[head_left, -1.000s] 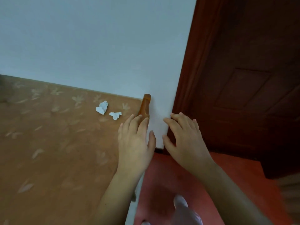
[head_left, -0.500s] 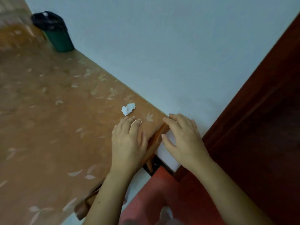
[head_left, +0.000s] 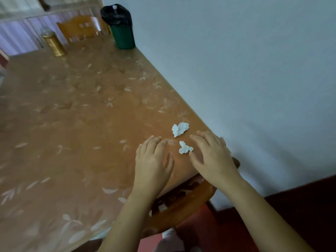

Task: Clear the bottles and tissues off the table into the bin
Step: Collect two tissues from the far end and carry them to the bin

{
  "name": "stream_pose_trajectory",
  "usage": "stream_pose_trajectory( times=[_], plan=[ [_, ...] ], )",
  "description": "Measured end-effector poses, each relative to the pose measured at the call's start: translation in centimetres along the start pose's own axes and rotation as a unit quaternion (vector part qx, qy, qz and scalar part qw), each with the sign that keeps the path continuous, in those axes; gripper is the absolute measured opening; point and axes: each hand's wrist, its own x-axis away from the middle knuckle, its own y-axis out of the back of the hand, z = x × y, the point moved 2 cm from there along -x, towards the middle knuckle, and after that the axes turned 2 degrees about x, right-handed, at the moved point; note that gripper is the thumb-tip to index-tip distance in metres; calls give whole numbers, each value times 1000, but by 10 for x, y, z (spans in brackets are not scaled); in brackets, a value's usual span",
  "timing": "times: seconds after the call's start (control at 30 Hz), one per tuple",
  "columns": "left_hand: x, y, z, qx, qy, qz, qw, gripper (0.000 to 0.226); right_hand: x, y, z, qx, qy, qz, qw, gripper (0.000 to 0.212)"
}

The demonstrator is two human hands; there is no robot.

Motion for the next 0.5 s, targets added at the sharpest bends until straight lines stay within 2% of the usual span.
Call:
stream_pose_trajectory(
  times=[0.27, 0.4, 0.5],
  plan=[
    [-36, -43, 32, 62, 18, 22, 998, 43, -53, -41, -29, 30, 13, 50, 998, 35],
    [-42, -67, 36, 119, 72, 42, 989, 46, -73, -55, -54, -12, 18, 97, 995, 35],
    [-46, -90, 38, 140, 98, 72, 983, 42, -89, -71, -78, -1, 36, 125, 992, 38]
  ],
)
